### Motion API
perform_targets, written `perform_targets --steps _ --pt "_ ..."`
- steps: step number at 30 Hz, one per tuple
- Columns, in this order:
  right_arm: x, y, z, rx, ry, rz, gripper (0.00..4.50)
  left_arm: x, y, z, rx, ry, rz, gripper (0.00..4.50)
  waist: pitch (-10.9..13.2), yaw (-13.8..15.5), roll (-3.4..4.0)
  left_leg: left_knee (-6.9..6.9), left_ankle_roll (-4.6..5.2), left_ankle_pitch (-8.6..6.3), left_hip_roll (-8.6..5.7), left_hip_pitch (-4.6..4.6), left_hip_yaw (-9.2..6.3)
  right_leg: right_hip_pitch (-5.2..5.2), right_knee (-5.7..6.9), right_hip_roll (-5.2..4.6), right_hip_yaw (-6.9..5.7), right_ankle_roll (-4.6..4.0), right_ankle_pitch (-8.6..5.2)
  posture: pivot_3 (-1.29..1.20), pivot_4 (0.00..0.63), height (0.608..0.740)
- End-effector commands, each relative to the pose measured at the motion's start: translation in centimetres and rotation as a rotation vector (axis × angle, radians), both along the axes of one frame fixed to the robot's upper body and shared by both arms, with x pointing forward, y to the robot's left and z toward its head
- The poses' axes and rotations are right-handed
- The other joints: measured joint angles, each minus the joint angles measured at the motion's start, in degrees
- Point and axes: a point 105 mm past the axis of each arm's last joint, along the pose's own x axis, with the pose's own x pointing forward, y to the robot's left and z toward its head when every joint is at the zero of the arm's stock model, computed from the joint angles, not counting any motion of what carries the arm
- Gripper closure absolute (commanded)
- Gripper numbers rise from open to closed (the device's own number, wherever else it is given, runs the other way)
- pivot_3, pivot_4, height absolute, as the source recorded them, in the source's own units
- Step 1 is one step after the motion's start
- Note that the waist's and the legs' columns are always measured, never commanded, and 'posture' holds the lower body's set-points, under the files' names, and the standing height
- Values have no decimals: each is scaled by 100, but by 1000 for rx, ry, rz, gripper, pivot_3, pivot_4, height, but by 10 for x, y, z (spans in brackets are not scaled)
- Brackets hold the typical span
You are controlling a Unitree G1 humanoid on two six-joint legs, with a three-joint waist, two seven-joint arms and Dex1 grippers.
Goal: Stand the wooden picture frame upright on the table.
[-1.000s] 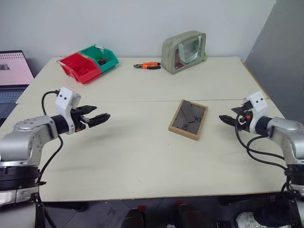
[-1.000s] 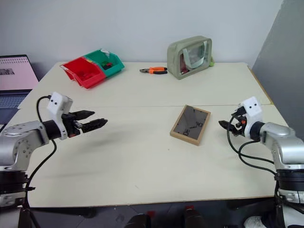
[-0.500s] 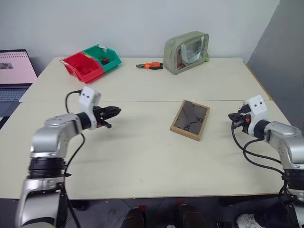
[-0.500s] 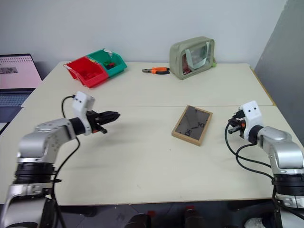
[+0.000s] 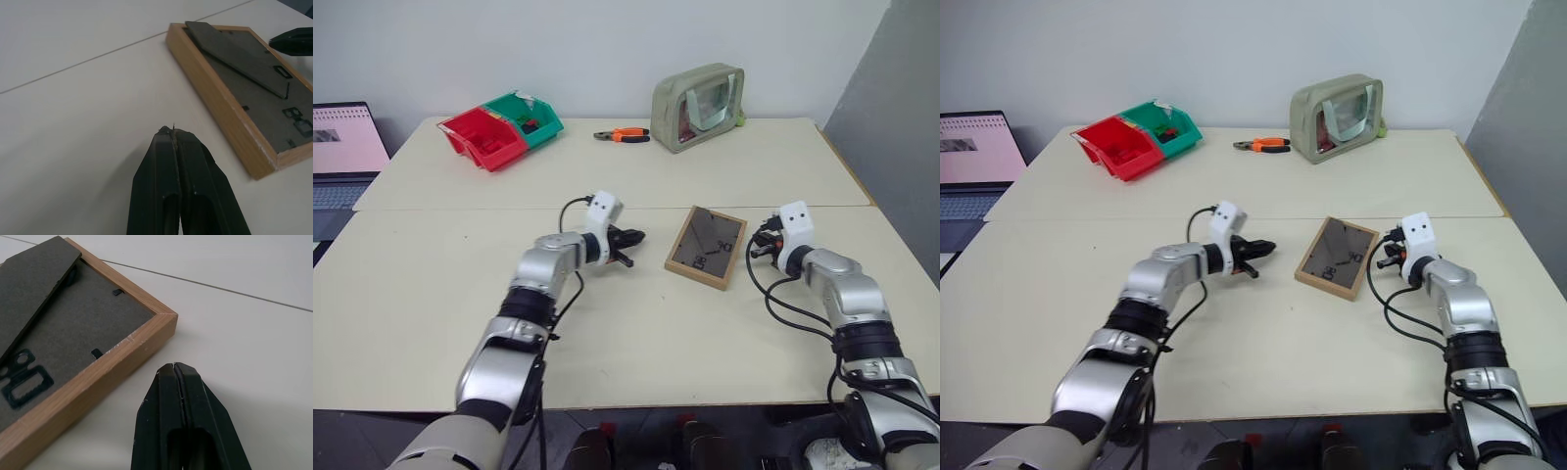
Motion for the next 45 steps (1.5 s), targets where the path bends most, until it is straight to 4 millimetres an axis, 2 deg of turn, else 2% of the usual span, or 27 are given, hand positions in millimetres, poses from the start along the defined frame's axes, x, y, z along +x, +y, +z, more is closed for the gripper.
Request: perform_targets --steps 1,4,6,12,16,20,24,28,32,36,39,45 --pt "10 8 13 3 -58 5 4500 3 -18 4 13 -23 -40 4433 0 -21 0 -1 0 0 0 1 0 0 1 0 0 0 0 0 150 740" --pt "15 20 14 14 -63 24 4500 -2 -32 -4 38 -7 -101 4433 0 -24 0 -1 0 0 -1 1 0 0 1 0 0 0 0 0 150 740" --pt "16 32 16 29 -65 58 4500 -5 -34 -7 47 2 -121 4433 0 -36 0 -1 0 0 -1 2 0 0 2 0 1 1 0 0 150 740" --pt "9 59 8 75 -43 123 4500 -21 -22 -20 64 33 -146 4433 -1 -61 1 -3 0 0 2 3 -2 -1 4 0 2 1 0 0 150 740" --pt "-8 86 -4 105 -4 218 4500 -43 -5 -27 85 57 -145 4433 -3 -76 4 -2 0 0 8 4 -7 0 4 0 0 1 -1 0 150 740" --pt "-21 104 -6 119 13 288 4500 -60 11 -28 122 75 -120 4433 -7 -116 9 -2 -1 0 18 8 -10 1 10 0 0 0 0 0 150 740" --pt "-35 124 -4 132 33 368 4500 -84 43 -37 214 115 -86 4433 -9 -193 13 -3 -1 0 51 19 -6 5 16 5 6 -1 0 0 150 740" --pt "-48 144 -5 157 66 410 4500 -98 83 -40 286 154 1 4433 -10 -210 15 -7 -1 0 58 26 -7 6 16 17 4 -3 -2 0 150 740" --pt "-62 160 -7 154 105 467 4500 -101 111 -36 302 170 96 4433 -10 -206 15 -7 -1 0 60 28 -11 7 16 24 4 -5 -3 0 150 740" --pt "-71 168 -11 155 147 512 4500 -96 127 -32 323 154 160 4433 -10 -199 15 -6 -1 0 60 30 -8 7 16 32 2 -5 -3 0 150 740" --pt "-76 171 -15 143 173 549 4500 -90 131 -30 322 146 186 4433 -11 -191 15 -6 -1 0 59 30 -7 7 16 33 1 -5 -3 0 150 740" --pt "-77 171 -10 164 178 567 4500 -82 133 -28 317 127 217 4433 -10 -190 15 -5 -1 0 60 30 -7 7 15 35 1 -4 -3 0 150 740"
